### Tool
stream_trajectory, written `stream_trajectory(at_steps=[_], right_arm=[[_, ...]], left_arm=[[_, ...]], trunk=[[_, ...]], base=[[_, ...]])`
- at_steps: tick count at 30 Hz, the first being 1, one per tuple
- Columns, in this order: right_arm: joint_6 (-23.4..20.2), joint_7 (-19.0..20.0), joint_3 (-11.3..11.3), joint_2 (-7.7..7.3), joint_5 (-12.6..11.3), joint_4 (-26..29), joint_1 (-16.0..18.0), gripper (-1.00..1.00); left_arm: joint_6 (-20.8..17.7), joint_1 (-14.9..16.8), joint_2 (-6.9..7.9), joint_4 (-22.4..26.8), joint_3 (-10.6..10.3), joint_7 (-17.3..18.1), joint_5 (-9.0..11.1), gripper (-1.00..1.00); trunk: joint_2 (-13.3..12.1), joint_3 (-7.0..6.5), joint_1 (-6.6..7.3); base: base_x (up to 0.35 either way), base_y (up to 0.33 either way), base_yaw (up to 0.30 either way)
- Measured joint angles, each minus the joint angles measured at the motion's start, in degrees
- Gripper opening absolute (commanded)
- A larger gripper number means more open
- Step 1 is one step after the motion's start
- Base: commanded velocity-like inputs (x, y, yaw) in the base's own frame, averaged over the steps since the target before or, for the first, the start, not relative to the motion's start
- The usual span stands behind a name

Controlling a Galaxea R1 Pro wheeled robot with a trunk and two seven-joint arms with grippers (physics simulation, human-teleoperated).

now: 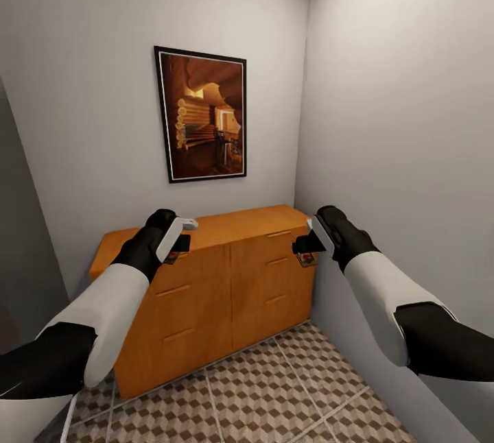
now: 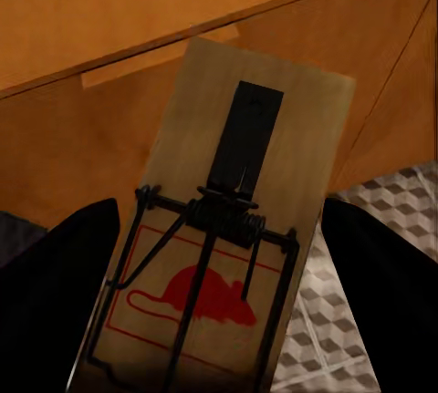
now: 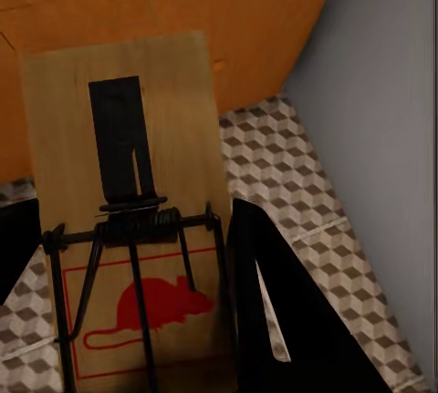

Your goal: Take the four mousetraps from the cabinet in the bathroom and place them on the bathroom floor. Make sure all four end up on the same floor surface, and ensure that at least two of them are either under or directly next to the same bathroom sink.

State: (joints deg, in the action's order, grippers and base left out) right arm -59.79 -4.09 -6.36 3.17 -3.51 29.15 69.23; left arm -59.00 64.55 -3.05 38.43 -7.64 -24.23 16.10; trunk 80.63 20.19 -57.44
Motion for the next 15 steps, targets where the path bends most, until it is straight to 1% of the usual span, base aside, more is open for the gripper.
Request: stream_trajectory(at_steps=[3, 7, 15], right_arm=[[0.00, -0.13, 0.00, -0.01, -0.02, -0.17, -0.20, -1.00], [0.00, -0.16, 0.00, 0.01, 0.00, -0.20, -1.32, -1.00], [0.00, -0.20, -0.04, -0.11, 0.01, -0.20, -5.25, -1.00]], left_arm=[[0.00, 0.00, -0.04, -0.42, 0.00, 0.00, 0.03, -1.00], [0.00, -0.12, -0.05, -0.86, 0.01, 0.00, 0.26, -1.00], [0.00, -0.68, -0.05, -1.13, 0.01, 0.07, 1.39, -1.00]], trunk=[[0.00, 0.00, 0.00], [0.00, 0.00, 0.00], [0.00, 0.01, 0.00]], base=[[-0.311, -0.115, 0.000], [-0.311, -0.114, 0.000], [-0.310, -0.113, 0.000]])
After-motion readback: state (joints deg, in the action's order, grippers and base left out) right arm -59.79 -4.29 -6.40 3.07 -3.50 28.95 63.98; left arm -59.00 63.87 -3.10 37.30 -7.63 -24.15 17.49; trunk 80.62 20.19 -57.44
